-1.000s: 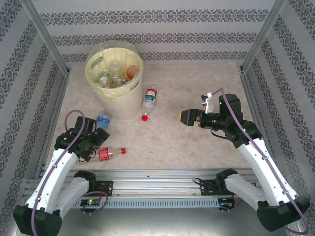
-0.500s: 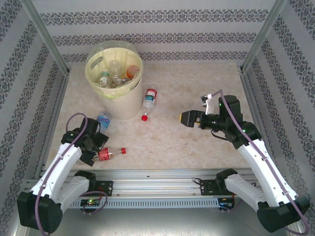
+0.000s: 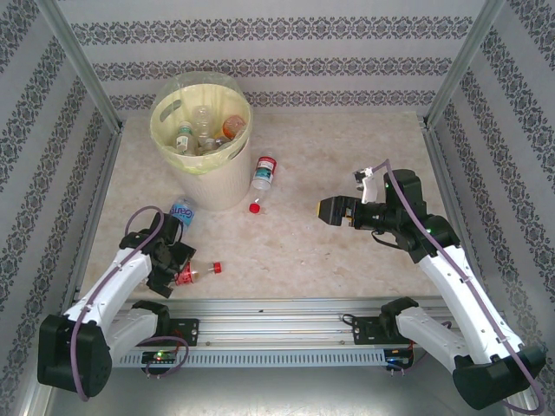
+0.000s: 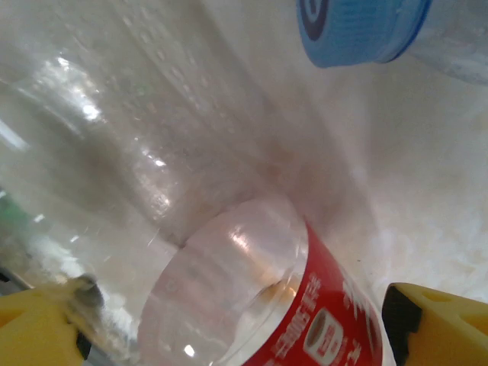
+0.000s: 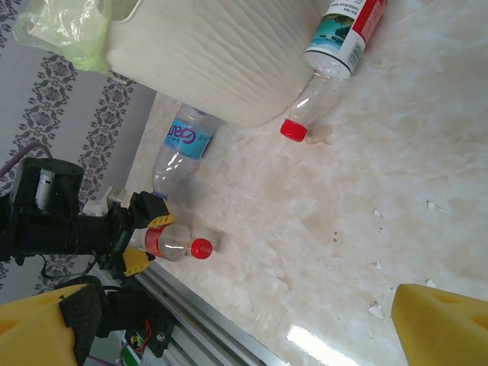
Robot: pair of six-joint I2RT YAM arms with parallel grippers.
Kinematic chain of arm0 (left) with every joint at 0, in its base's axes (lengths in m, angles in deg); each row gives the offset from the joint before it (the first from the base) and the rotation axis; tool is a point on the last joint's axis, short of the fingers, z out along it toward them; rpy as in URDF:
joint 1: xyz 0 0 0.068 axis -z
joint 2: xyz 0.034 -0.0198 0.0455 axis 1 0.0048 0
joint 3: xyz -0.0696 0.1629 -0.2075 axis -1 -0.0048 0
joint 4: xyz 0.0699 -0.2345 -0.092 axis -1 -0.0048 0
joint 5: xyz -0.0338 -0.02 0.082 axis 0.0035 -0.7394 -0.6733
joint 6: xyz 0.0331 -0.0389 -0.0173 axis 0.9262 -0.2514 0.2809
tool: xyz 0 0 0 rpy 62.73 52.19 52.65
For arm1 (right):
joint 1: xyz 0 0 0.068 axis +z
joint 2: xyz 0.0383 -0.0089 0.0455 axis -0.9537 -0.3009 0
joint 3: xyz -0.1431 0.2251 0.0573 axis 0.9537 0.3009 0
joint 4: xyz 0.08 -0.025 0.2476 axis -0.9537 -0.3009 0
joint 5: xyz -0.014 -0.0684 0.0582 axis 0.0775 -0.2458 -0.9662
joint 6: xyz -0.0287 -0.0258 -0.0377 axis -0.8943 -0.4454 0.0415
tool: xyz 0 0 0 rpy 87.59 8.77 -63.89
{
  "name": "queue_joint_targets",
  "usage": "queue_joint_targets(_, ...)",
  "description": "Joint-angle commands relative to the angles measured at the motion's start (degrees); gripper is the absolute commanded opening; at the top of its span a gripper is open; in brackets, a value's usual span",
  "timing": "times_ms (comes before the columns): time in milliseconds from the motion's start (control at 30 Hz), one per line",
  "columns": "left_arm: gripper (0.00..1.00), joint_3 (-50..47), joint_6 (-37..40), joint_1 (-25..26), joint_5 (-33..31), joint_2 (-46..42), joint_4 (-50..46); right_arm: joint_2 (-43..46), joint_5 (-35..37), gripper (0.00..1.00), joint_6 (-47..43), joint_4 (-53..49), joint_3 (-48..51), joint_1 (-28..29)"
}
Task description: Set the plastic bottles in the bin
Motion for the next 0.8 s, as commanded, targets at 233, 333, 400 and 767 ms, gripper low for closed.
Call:
queue_joint_targets(233, 0.81, -1.7, 0.6, 0.7, 0.3, 2.7, 5.1, 0.9, 1.2, 0.98, -1.5, -0.5, 1.0, 0.5)
queue_joint_targets(333, 0.77, -1.5, 0.4, 0.7, -0.1, 2.0, 4.2, 1.3, 1.4, 0.98, -1.6, -0.8, 1.0, 0.5)
queue_joint_targets(400, 0.73, -1.6, 0.1, 0.7, 0.0, 0.9, 3.7, 1.5, 1.5, 0.98, -1.7, -1.0, 1.1, 0.5)
queue_joint_targets(767, 0.62, 1.0, -1.6, 0.7, -1.8, -9.0, -3.7, 1.3, 1.1, 0.98, -1.6, -0.5, 1.1, 0.4)
